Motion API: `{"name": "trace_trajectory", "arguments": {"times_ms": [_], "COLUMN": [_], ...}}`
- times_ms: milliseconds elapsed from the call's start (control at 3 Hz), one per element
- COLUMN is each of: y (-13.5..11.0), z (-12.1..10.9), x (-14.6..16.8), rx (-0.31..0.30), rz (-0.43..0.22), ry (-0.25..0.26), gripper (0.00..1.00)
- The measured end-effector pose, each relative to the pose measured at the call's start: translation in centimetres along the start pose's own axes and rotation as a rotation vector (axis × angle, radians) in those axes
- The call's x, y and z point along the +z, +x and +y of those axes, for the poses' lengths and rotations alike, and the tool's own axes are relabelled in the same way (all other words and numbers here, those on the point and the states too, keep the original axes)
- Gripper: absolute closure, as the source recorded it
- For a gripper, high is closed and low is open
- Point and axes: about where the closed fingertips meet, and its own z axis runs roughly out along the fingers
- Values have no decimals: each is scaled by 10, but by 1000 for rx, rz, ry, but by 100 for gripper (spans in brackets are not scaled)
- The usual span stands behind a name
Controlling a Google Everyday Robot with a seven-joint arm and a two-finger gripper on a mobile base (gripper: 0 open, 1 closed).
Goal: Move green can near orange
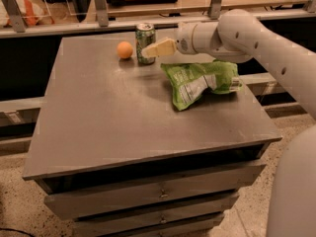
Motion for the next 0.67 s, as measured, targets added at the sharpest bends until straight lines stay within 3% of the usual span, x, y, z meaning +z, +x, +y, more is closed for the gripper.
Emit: {"name": "trace_trajectory", "arguments": {"times_ms": [333, 667], "y": [2, 8], "z": [-15, -23], "x": [-18, -22], "rx": [-31, -30], "rz": [70, 85], "ry": [30, 46], "gripper": [0, 0]}}
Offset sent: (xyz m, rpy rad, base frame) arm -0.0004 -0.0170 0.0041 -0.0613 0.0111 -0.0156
